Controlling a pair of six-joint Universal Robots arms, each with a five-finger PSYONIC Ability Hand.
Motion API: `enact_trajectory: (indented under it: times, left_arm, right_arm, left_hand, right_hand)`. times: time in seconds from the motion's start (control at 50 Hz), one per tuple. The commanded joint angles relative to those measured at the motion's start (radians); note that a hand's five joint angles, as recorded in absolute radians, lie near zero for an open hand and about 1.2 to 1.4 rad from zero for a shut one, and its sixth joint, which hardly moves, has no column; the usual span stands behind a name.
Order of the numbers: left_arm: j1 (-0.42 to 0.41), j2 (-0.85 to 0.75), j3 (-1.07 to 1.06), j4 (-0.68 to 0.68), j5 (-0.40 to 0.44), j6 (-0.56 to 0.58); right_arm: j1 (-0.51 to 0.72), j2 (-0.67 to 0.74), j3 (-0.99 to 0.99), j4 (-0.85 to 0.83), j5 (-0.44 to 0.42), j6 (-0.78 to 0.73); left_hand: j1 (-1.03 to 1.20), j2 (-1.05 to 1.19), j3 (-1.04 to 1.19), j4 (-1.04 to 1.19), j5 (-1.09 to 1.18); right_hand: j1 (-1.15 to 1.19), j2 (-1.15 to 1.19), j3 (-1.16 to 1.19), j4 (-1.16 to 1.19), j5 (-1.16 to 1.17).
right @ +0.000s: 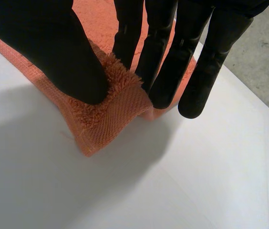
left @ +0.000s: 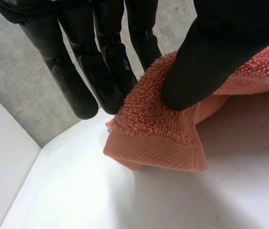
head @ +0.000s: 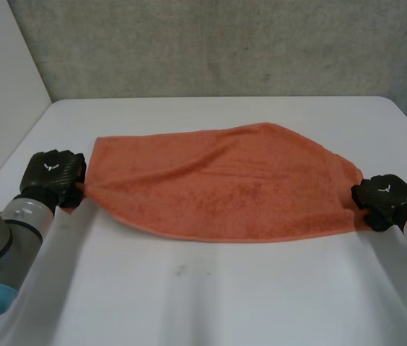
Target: Fold the laundry
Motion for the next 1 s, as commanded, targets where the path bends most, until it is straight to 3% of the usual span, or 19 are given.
enact_trajectory:
  times: [0.02,0.3,0.48,0.62,0.72,0.84,0.98,1.0]
  left_arm:
    - [-0.001,0.000,0.000,0.000,0.000,-0.001]
    - [0.005,0.034,0.002,-0.066,-0.001,0.000]
    - [0.085,0.232,0.005,-0.308,0.002,0.014]
    - [0.118,0.399,-0.009,-0.512,0.012,0.023]
    - [0.158,0.461,-0.051,-0.594,0.083,0.103]
    - [0.198,0.430,-0.135,-0.575,0.129,0.209]
    - [0.171,0.124,-0.039,-0.480,0.112,0.230]
    - [0.171,0.123,-0.038,-0.480,0.112,0.230]
  right_arm:
    - [-0.003,-0.010,0.001,-0.028,0.001,0.019]
    - [0.011,-0.156,-0.007,-0.007,0.015,0.146]
    - [-0.003,-0.375,-0.062,0.282,0.093,0.131]
    - [-0.019,-0.470,-0.083,0.579,0.147,-0.033]
    - [-0.024,-0.492,-0.027,0.753,0.196,-0.234]
    - [-0.019,-0.490,0.039,0.777,0.211,-0.308]
    - [-0.010,-0.358,0.047,0.664,0.225,-0.297]
    - [-0.004,-0.276,-0.021,0.624,0.257,-0.264]
  left_hand:
    - [0.289,0.199,0.205,0.201,0.263]
    - [0.289,0.199,0.205,0.201,0.263]
    - [0.289,0.199,0.205,0.201,0.263]
    - [0.289,0.199,0.205,0.201,0.263]
    - [0.289,0.199,0.205,0.201,0.263]
    - [0.289,0.199,0.205,0.201,0.263]
    - [0.289,0.199,0.205,0.201,0.263]
    - [0.289,0.199,0.205,0.201,0.263]
  right_hand:
    - [0.436,0.222,0.222,0.211,0.258]
    - [0.436,0.222,0.222,0.211,0.258]
    - [0.436,0.222,0.222,0.211,0.258]
    - [0.436,0.222,0.222,0.211,0.258]
    - [0.436,0.222,0.222,0.211,0.258]
    - [0.436,0.222,0.222,0.211,0.258]
    - [0.436,0.222,0.222,0.211,0.258]
    - [0.436,0.222,0.222,0.211,0.258]
